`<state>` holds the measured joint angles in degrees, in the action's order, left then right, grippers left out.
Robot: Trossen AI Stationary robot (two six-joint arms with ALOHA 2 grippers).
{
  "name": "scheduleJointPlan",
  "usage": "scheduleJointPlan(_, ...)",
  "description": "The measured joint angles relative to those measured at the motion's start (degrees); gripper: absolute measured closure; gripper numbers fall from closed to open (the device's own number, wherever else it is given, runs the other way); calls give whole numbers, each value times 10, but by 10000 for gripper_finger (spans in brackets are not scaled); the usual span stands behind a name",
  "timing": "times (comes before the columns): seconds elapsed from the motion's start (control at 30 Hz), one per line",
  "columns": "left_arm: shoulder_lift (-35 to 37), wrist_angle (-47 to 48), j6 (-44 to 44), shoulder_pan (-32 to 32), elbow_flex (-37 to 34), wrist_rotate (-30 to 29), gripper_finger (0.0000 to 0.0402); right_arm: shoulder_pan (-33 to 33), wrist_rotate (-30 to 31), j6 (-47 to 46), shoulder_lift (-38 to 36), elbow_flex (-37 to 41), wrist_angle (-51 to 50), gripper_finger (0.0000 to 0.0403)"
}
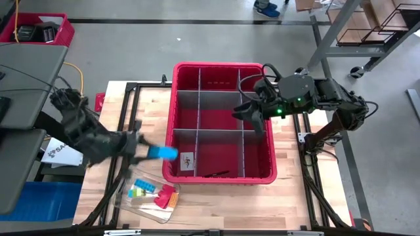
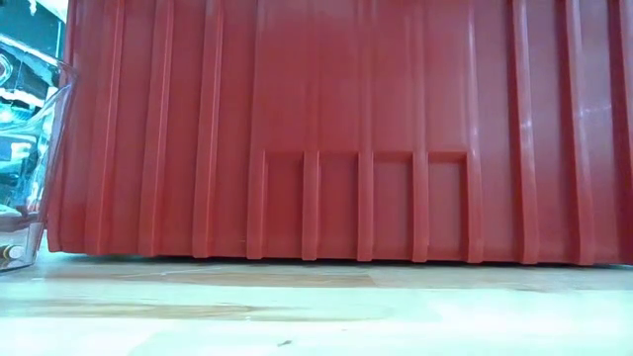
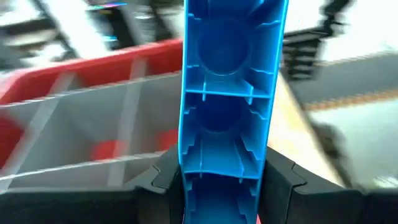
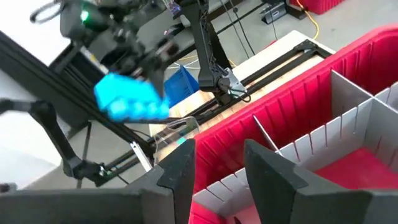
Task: Sort blocks
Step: Put the blue block into the bin
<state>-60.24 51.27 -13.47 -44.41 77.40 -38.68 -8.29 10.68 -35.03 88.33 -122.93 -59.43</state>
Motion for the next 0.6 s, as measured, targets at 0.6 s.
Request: scheduleJointPlan(0.6, -57, -144, 51, 335, 56, 58, 277, 94, 44, 220, 0, 0, -33, 274)
